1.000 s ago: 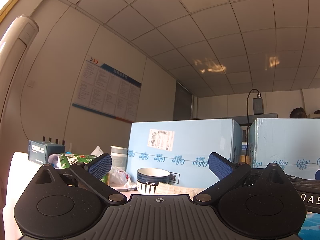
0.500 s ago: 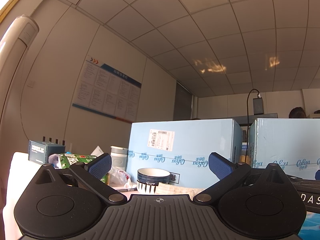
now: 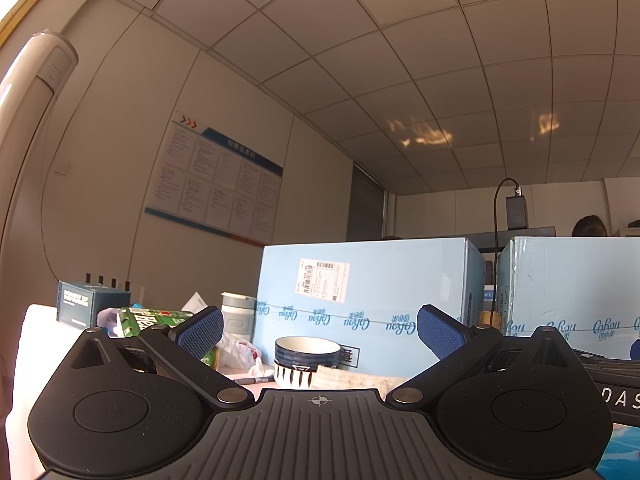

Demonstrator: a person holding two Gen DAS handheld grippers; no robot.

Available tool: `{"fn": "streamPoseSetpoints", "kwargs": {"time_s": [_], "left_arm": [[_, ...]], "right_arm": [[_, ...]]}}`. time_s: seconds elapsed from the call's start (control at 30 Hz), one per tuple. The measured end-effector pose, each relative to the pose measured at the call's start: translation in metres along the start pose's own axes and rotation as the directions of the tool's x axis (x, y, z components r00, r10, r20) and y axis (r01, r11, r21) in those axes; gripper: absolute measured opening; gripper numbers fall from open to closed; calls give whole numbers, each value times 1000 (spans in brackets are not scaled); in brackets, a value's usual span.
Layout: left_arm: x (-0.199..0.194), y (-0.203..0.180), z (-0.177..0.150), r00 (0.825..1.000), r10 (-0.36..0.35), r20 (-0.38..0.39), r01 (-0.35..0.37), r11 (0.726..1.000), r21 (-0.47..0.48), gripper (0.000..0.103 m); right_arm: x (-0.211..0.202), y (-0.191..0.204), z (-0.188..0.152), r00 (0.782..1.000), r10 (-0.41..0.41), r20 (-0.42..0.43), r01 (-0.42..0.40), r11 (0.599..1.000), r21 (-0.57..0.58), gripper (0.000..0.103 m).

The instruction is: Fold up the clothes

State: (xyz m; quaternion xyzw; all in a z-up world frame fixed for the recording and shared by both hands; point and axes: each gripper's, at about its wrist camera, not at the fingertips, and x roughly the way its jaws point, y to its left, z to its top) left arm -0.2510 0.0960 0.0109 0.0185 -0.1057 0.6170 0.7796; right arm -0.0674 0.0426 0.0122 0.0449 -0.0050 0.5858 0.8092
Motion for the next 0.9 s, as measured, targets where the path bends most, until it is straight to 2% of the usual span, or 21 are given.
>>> {"fn": "streamPoseSetpoints", "kwargs": {"time_s": [0.9], "left_arm": [[-2,1,-1,1000,0,-9,0,1000,3,103]], "right_arm": [[0,0,0,1000,0,0,0,1000,0,103]]}}
